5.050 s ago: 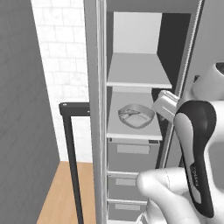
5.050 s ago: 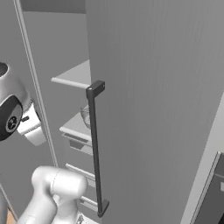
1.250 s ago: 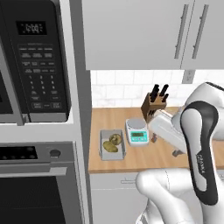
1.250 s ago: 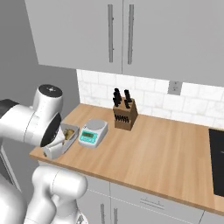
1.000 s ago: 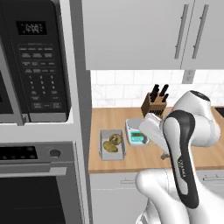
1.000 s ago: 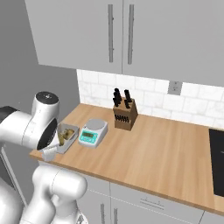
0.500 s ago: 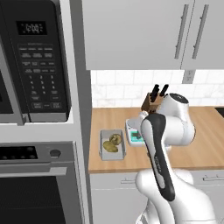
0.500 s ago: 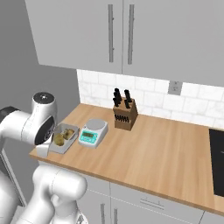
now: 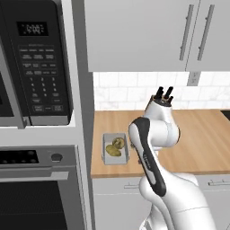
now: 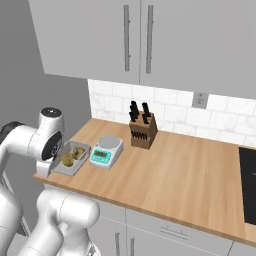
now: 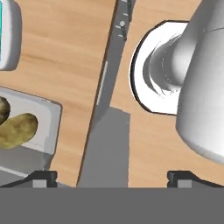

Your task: Take the meat container that has the fish and place it on the second highest rack of the freezer. Then take the vegetable container that has the potato and onion and place it on the highest rack of the freezer.

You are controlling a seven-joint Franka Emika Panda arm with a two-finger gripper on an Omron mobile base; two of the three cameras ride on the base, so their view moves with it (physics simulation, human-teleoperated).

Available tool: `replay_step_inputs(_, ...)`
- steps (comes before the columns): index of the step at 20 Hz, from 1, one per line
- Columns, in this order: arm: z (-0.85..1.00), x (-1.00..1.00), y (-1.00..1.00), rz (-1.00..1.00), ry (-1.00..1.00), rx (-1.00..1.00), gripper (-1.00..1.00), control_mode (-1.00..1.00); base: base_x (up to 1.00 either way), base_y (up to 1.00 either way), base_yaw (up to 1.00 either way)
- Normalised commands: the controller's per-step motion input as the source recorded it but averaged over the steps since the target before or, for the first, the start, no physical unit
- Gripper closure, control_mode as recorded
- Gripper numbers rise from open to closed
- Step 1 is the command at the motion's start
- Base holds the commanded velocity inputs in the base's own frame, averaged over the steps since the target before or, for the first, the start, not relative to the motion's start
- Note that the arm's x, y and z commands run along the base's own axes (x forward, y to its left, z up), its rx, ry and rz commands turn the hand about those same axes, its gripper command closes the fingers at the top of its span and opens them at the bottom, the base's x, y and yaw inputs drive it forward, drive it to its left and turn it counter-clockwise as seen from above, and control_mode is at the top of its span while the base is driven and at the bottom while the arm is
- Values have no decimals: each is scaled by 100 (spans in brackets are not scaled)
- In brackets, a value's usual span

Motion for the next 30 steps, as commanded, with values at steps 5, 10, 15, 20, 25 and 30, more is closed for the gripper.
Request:
replay_step_inputs(5,-34,56,1,-23,2,0,-100,-100,0,0,0)
replay_step_inputs(10,-25,34,20,-15,2,-1,-100,-100,0,0,0)
replay_step_inputs(15,-7,32,3,-10,0,-6,-100,-100,0,0,0)
replay_step_inputs(20,-20,14,0,-7,3,-6,-100,-100,0,0,0)
replay_step_inputs(25,-23,1,0,-5,1,-4,-100,-100,0,0,0)
replay_step_inputs(30,-37,10,0,-2,5,-3,-100,-100,0,0,0)
